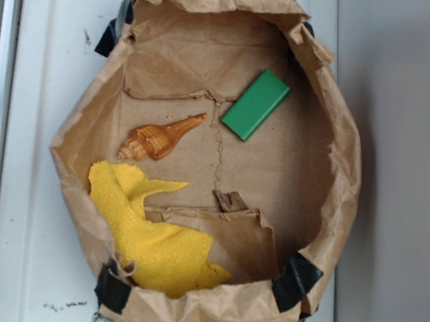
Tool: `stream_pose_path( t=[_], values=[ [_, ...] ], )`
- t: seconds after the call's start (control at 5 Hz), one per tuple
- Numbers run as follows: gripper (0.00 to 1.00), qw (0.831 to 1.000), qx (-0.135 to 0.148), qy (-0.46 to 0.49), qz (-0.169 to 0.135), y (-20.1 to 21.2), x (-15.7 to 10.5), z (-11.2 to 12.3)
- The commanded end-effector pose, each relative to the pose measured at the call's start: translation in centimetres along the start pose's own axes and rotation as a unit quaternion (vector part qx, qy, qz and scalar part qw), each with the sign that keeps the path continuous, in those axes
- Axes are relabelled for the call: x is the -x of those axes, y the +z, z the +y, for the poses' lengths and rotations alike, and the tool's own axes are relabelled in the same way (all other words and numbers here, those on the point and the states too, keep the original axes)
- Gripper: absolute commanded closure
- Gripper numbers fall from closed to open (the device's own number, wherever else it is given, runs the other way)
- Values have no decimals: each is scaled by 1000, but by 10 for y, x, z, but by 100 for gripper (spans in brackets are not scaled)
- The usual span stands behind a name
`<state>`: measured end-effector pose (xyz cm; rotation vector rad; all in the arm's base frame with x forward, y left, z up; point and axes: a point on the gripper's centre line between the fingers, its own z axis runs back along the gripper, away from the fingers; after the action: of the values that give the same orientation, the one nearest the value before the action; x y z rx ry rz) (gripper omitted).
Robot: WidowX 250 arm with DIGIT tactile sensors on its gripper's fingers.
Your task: Grab the green block.
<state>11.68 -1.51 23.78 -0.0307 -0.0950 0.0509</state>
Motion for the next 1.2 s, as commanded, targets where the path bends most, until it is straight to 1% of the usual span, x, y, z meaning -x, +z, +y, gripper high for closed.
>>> stream_pose_path(
  t=[0.0, 0.2, 0.4, 0.6, 1.0],
  values=[
    [0, 1000, 0, 0, 0, 0, 0, 0],
    [0, 998, 14, 51, 35, -14, -40, -2],
    [0, 996, 17, 71, 47, -23, -60, 10],
    [0, 997, 42, 59, 22, -46, -82, 17],
    [0, 997, 42, 59, 22, -46, -82, 17]
  ],
)
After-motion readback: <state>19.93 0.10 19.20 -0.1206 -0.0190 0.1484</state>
